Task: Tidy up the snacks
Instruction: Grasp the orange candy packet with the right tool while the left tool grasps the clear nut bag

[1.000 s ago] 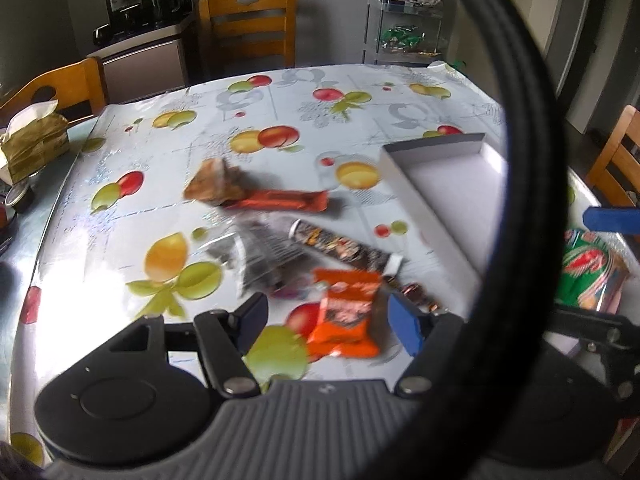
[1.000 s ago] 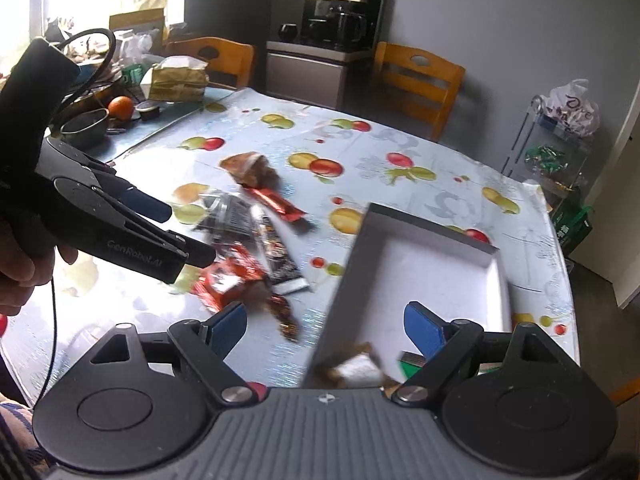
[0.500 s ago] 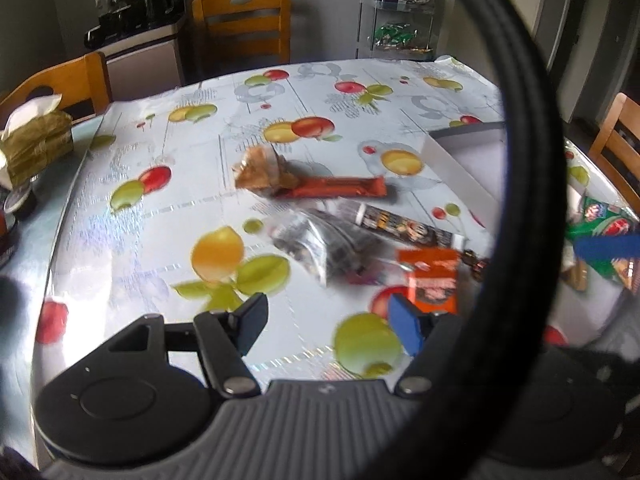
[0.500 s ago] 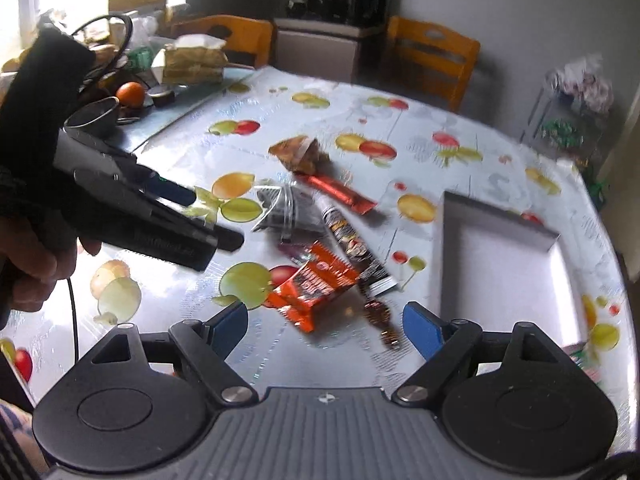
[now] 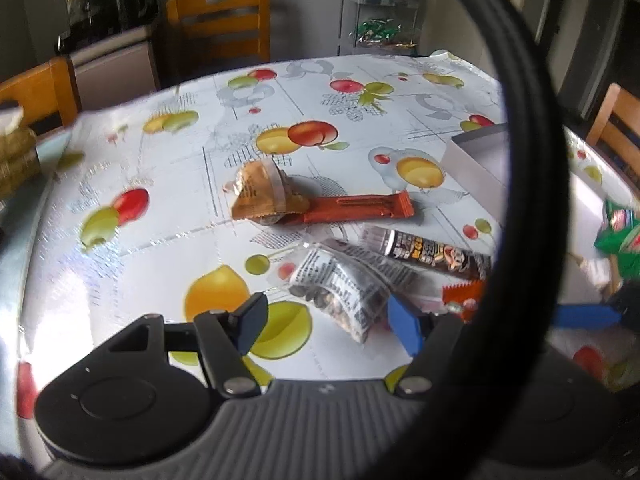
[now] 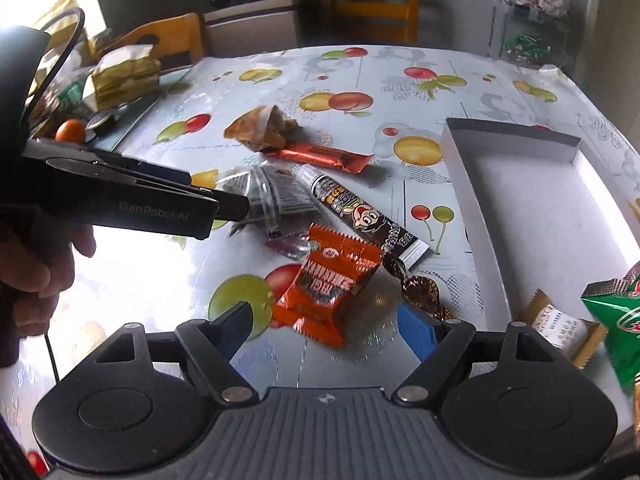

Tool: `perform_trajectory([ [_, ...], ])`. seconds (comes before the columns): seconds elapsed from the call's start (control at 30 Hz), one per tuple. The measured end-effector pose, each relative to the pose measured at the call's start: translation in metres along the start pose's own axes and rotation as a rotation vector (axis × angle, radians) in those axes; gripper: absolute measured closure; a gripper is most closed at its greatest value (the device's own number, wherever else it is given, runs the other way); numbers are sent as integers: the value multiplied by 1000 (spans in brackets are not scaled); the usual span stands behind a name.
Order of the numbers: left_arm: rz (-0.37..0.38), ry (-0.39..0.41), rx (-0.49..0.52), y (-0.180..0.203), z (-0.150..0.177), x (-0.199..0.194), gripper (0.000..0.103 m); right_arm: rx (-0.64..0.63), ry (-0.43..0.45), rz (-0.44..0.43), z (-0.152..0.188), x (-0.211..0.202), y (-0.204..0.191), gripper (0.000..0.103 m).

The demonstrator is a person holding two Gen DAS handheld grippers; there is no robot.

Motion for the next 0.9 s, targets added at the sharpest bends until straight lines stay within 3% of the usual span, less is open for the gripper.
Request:
perform_trajectory([
  [0.1, 35, -11, -65, 0, -5, 10, 37, 22, 3, 6, -2, 8, 1, 23],
  [0.4, 13, -57, -133, 4, -10, 39, 37, 53, -7, 13, 1, 29, 1, 25],
  [0.57, -10, -54, -135, 2, -5, 48, 37, 17, 3, 39, -2, 37, -1, 34],
  [0.9, -1, -21, -147, 1, -5, 59, 41, -41, 12, 54, 2, 45, -6, 41],
])
Point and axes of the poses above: each gripper's, at about its wrist camera, not at the fingertips, and x roughly the way its jaws point, y to its right, z to its underside, the point moved 5 cm from there along x, roughly the way its jaws point, and after that the axes turned 9 degrees about y, right-handed, at the moved point
